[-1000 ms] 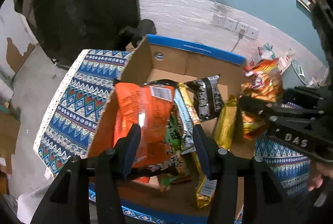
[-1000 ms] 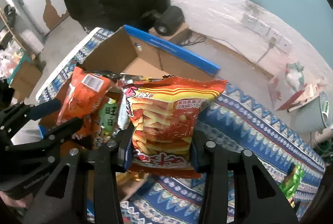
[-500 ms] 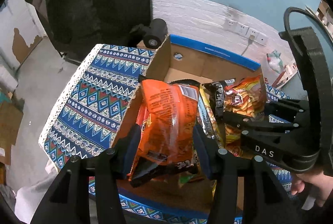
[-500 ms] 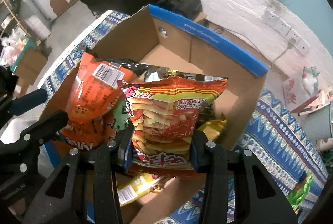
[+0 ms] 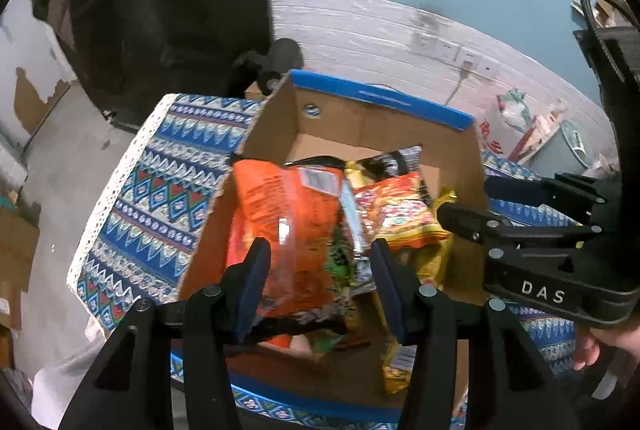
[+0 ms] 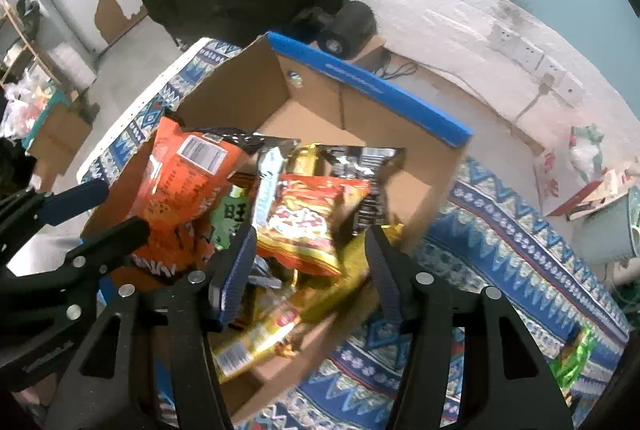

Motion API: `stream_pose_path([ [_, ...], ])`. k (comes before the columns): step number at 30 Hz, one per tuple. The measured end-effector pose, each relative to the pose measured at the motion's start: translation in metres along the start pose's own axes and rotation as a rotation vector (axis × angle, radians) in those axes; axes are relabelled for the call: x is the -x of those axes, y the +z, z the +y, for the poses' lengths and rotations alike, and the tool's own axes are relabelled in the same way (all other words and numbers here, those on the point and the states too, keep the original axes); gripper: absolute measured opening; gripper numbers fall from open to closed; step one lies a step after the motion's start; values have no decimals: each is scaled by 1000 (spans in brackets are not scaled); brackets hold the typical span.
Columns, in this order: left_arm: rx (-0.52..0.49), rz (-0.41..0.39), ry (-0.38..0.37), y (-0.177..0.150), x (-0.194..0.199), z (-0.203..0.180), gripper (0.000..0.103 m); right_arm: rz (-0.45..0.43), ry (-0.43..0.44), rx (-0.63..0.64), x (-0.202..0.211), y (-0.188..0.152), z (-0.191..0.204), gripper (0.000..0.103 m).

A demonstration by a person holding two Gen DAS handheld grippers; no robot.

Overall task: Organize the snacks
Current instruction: 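Move both open tools from the box back over the tablecloth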

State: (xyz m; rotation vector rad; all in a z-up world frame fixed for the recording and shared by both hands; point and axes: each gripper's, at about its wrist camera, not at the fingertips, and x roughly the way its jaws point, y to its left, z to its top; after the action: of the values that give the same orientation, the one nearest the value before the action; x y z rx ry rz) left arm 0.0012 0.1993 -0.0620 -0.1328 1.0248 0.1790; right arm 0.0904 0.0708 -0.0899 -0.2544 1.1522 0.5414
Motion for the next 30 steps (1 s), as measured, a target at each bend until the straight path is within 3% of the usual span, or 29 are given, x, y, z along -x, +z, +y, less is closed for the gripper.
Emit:
stream_pose_path([
  [12,-90,40,-83,-4,-4,-62,54,-9,-66,-42,39,-40,-49,65],
  [30,-310,38,-131,-8,1,-187,55,-20,-162,-205,93,-120,-144,67],
])
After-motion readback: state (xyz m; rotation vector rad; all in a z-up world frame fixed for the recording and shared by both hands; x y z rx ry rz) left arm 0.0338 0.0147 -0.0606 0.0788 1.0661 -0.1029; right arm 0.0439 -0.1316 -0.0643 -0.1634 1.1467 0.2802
